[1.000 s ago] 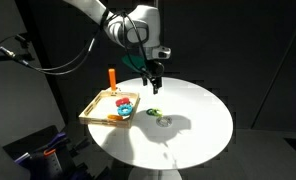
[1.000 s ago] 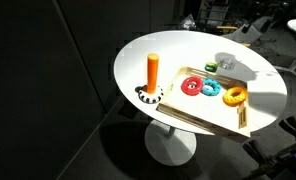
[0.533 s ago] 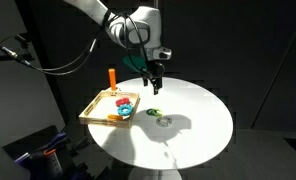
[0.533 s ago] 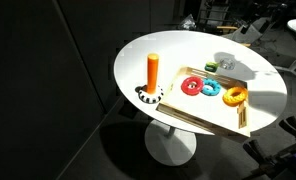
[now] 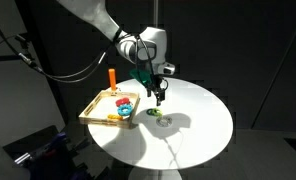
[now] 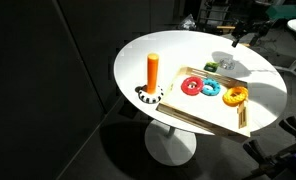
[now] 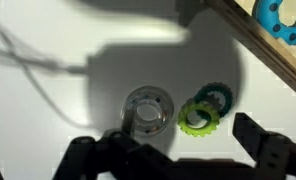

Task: Put the dark green ring on the tray

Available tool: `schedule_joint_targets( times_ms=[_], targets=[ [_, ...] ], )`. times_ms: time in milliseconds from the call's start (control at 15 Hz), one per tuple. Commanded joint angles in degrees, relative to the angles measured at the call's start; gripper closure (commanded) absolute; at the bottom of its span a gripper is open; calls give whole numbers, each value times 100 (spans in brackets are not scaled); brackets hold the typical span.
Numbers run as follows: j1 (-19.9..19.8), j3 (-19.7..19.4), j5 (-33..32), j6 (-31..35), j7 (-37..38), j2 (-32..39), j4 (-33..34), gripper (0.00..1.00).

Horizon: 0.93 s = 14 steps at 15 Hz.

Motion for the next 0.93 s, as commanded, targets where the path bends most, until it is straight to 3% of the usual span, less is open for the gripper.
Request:
schedule_joint_targets(
  times_ms=[0,867],
  targets=[
    [-83,52,82,85,24,572,563,0],
    [-299,201,152,339,-125,1975,1733,0]
  ],
)
